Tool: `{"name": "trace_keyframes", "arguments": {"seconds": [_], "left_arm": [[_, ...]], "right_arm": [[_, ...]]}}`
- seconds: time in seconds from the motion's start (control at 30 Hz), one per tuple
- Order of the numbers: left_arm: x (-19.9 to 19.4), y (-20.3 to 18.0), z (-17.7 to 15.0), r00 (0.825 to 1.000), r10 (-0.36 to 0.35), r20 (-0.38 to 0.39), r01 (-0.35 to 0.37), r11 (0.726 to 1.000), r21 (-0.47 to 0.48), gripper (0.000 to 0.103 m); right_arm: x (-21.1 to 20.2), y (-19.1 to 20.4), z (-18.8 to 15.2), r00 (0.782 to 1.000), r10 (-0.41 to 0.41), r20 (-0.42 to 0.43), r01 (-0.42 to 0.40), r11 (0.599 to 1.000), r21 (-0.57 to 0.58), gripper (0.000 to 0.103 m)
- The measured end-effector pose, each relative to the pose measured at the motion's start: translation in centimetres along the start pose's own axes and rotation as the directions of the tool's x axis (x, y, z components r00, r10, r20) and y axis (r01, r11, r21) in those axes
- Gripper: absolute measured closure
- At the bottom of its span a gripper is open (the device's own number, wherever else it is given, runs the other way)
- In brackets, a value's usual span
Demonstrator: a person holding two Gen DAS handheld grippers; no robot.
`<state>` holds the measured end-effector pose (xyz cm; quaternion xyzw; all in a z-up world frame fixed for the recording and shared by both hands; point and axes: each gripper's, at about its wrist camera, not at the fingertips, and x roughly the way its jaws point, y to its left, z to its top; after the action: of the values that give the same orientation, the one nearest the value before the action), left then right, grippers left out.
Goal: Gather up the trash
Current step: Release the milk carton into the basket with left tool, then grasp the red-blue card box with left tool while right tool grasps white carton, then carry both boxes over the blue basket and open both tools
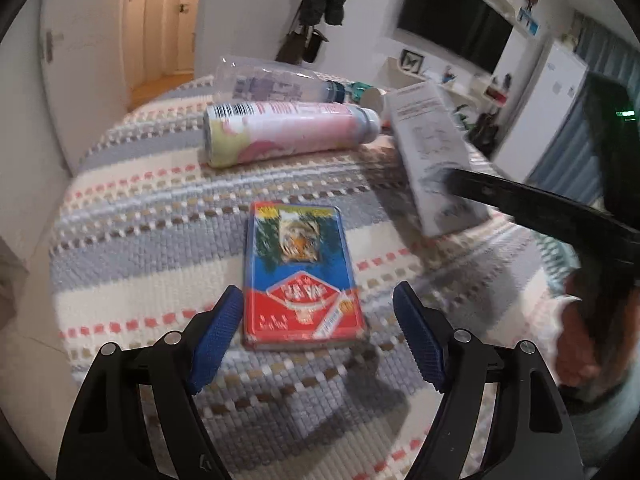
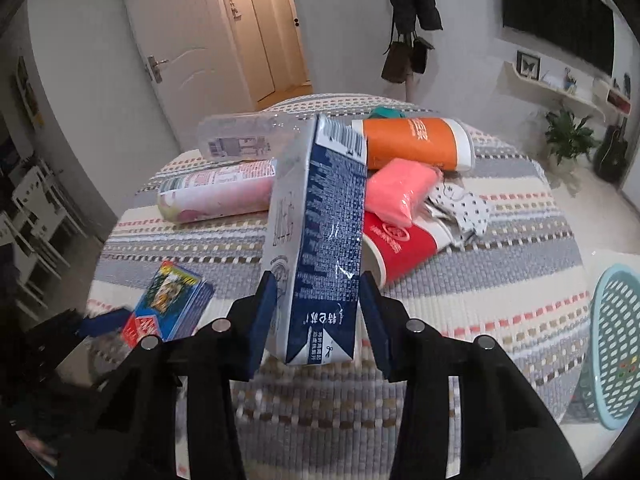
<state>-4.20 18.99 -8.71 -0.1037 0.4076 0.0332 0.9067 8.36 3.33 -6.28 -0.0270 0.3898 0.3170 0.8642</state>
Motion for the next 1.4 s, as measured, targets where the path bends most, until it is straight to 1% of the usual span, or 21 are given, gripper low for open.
{"name": "trace_keyframes", "arguments": {"seconds": [0.03,0.07,0.17,0.27,0.3,0.33,0.37,0.47,0.6,0.63,0.67,0.73,0.83,0.9,1.03,1.17,1.2,1.23,1.3,1.37,1.4], "left_arm": [[0.4,-0.4,0.3,0.999,0.044,-0.003,-0.044,0.999,0.012,0.027],[0.8,-0.6,0.6,0.998,0.068,-0.007,-0.068,0.998,0.018,0.027],[1.6,-1.1,1.1,0.995,0.103,-0.011,-0.103,0.994,0.027,0.028],[2.5,-1.8,1.2,0.991,0.136,-0.018,-0.135,0.990,0.045,0.033],[2.8,-1.9,1.2,0.989,0.147,-0.024,-0.145,0.988,0.052,0.039],[3.0,-2.1,1.2,0.987,0.157,-0.028,-0.155,0.986,0.057,0.043],[3.1,-2.1,1.1,0.985,0.171,-0.018,-0.170,0.983,0.062,0.043],[2.6,-1.5,1.1,0.987,0.160,-0.002,-0.160,0.987,0.017,0.044],[1.5,-0.2,1.1,0.989,0.144,0.025,-0.143,0.989,-0.043,0.044],[1.1,0.0,1.1,0.990,0.139,0.037,-0.137,0.989,-0.052,0.044],[0.9,0.0,1.1,0.990,0.138,0.043,-0.135,0.989,-0.056,0.044],[0.5,0.1,1.1,0.989,0.138,0.056,-0.134,0.989,-0.063,0.044],[0.1,0.0,1.1,0.990,0.124,0.072,-0.118,0.990,-0.073,0.044],[-0.1,0.0,1.1,0.990,0.117,0.079,-0.111,0.991,-0.078,0.044],[-0.9,0.1,1.0,0.988,0.114,0.100,-0.105,0.991,-0.086,0.044],[-1.3,0.3,1.3,0.987,0.116,0.110,-0.106,0.990,-0.090,0.044],[-1.4,0.3,1.3,0.987,0.115,0.112,-0.105,0.990,-0.091,0.044],[-1.5,0.3,1.3,0.987,0.115,0.116,-0.105,0.990,-0.092,0.044],[-1.7,0.2,1.4,0.986,0.114,0.122,-0.103,0.990,-0.092,0.044],[-2.1,-0.1,1.7,0.985,0.109,0.137,-0.098,0.991,-0.089,0.044],[-2.2,-0.2,1.8,0.984,0.107,0.144,-0.095,0.992,-0.087,0.044]], "right_arm": [[-0.4,-0.1,0.0,1.000,0.016,-0.004,-0.016,1.000,0.005,0.065],[-0.9,-0.4,-0.2,0.999,0.038,-0.012,-0.038,0.999,0.009,0.065],[-2.5,-1.2,-1.0,0.996,0.087,-0.029,-0.087,0.996,0.009,0.067],[-3.0,-2.1,-2.0,0.980,0.179,-0.088,-0.177,0.984,0.023,0.068],[-3.1,-2.4,-2.3,0.975,0.198,-0.105,-0.196,0.980,0.029,0.068],[-3.1,-2.8,-2.6,0.971,0.206,-0.121,-0.203,0.978,0.039,0.068],[-3.0,-3.2,-2.9,0.969,0.208,-0.134,-0.203,0.978,0.052,0.068],[-3.1,-4.3,-3.5,0.969,0.206,-0.138,-0.197,0.977,0.081,0.067],[-3.6,-4.9,-3.5,0.986,0.120,-0.118,-0.114,0.992,0.062,0.057],[-3.8,-4.5,-3.4,0.992,0.070,-0.107,-0.066,0.997,0.032,0.053],[-3.9,-4.4,-3.4,0.994,0.041,-0.100,-0.040,0.999,0.012,0.050],[-4.3,-3.4,-3.4,0.997,0.005,-0.077,-0.008,0.999,-0.038,0.038],[-4.2,-1.2,-3.4,0.998,-0.025,-0.056,0.018,0.993,-0.120,0.032],[-3.7,0.1,-3.4,0.997,-0.059,-0.045,0.051,0.986,-0.161,0.029],[-1.8,1.9,-3.0,0.987,-0.152,-0.054,0.136,0.964,-0.227,0.029],[-0.3,3.3,-3.7,0.965,-0.260,-0.041,0.235,0.921,-0.311,0.029],[-0.1,3.5,-3.9,0.956,-0.291,-0.026,0.267,0.905,-0.330,0.030],[0.0,3.7,-4.1,0.952,-0.306,-0.016,0.283,0.897,-0.341,0.038],[0.3,3.8,-4.3,0.954,-0.301,-0.020,0.275,0.895,-0.350,0.047],[-0.1,3.5,-4.2,0.961,-0.277,-0.015,0.257,0.909,-0.329,0.048],[-0.7,3.1,-3.9,0.968,-0.249,-0.008,0.235,0.921,-0.310,0.049]]}}
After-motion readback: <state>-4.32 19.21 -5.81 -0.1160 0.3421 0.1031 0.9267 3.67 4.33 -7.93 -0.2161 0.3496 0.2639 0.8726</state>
